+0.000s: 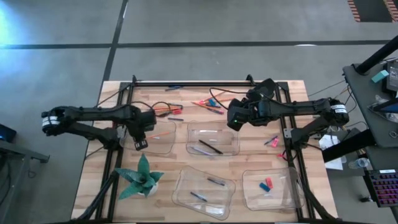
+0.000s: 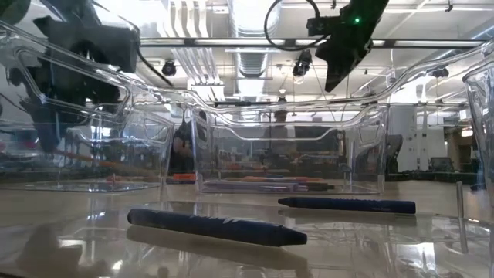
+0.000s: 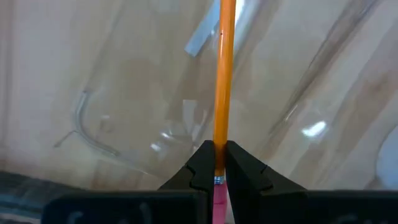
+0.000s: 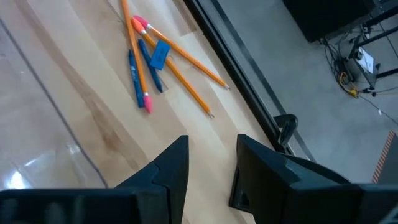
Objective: Sort crayons/erasers/pens/pencils in bins
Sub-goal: Put the orange pencil into the top left transparent bin
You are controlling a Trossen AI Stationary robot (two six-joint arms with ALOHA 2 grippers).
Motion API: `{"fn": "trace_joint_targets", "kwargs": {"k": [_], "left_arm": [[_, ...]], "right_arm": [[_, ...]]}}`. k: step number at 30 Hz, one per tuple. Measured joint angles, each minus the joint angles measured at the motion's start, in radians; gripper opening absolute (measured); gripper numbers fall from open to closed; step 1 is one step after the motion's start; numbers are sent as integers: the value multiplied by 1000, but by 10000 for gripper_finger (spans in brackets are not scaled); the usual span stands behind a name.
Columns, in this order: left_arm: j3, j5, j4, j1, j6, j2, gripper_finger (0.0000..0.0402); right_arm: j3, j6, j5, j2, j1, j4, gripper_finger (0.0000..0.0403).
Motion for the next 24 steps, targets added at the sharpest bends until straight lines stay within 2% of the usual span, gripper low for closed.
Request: {"fn": "trace_joint_targets", "kwargs": {"k": [6, 12, 15, 24], "left_arm": [[-1, 0, 4, 0, -11, 119, 18], [-1, -7, 10, 0, -14, 179, 19], [3, -45, 10, 0, -18, 191, 19], [7, -48, 11, 0, -17, 163, 20]], "right_arm": [[-1, -1, 0, 0, -13, 3, 128], [-9, -13, 0, 0, -13, 5, 128], [-10, -16, 0, 0, -13, 7, 128], [-10, -15, -1, 0, -37, 31, 128]]}}
